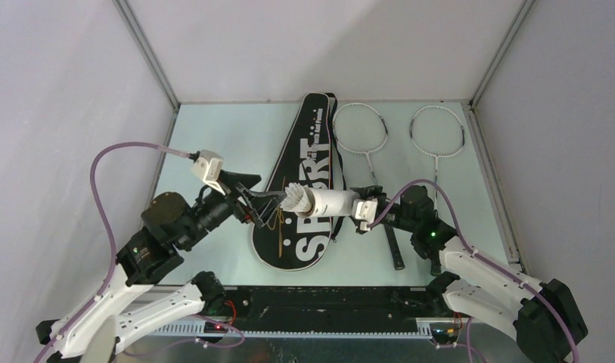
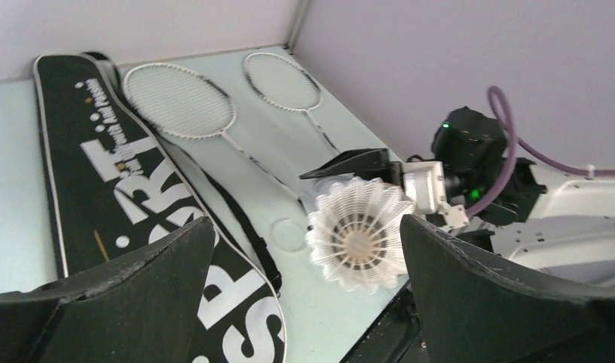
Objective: Pack up the badminton gear
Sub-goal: Place the shuttlecock at the shuttle tube.
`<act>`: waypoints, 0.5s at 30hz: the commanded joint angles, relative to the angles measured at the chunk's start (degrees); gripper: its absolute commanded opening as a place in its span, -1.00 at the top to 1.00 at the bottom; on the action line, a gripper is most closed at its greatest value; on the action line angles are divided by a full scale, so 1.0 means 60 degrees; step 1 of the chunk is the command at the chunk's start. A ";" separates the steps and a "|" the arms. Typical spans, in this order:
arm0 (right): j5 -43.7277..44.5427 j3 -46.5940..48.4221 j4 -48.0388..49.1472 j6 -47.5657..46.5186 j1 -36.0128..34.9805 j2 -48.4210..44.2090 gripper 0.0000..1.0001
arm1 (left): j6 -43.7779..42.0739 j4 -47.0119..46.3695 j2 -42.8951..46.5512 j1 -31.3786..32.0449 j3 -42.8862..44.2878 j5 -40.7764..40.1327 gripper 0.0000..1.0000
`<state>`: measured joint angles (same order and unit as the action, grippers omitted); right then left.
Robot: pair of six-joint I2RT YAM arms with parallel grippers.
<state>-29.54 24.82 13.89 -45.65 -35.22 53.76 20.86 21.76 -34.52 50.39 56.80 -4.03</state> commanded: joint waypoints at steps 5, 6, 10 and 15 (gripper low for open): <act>-0.0279 0.0463 0.0626 -0.0004 0.0016 -0.0309 0.44 | 0.0686 0.0308 -0.0067 0.0025 -0.0430 -0.0749 -0.99; -0.0277 0.0463 0.0606 0.0003 0.0016 -0.0313 0.44 | 0.0663 0.0260 -0.0145 0.0032 -0.0472 -0.0415 -0.99; -0.0204 0.0463 0.0559 0.0004 0.0020 -0.0369 0.44 | 0.0415 -0.0200 -0.0547 0.0026 -0.0636 0.0681 -0.99; -0.0261 0.0471 0.0527 0.0002 0.0019 -0.0482 0.44 | 0.0166 -0.0094 -0.1104 0.0031 -0.0546 0.0987 -0.99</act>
<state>-30.04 24.82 13.87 -45.65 -35.14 52.53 23.51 22.85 -39.57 50.39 53.19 -1.58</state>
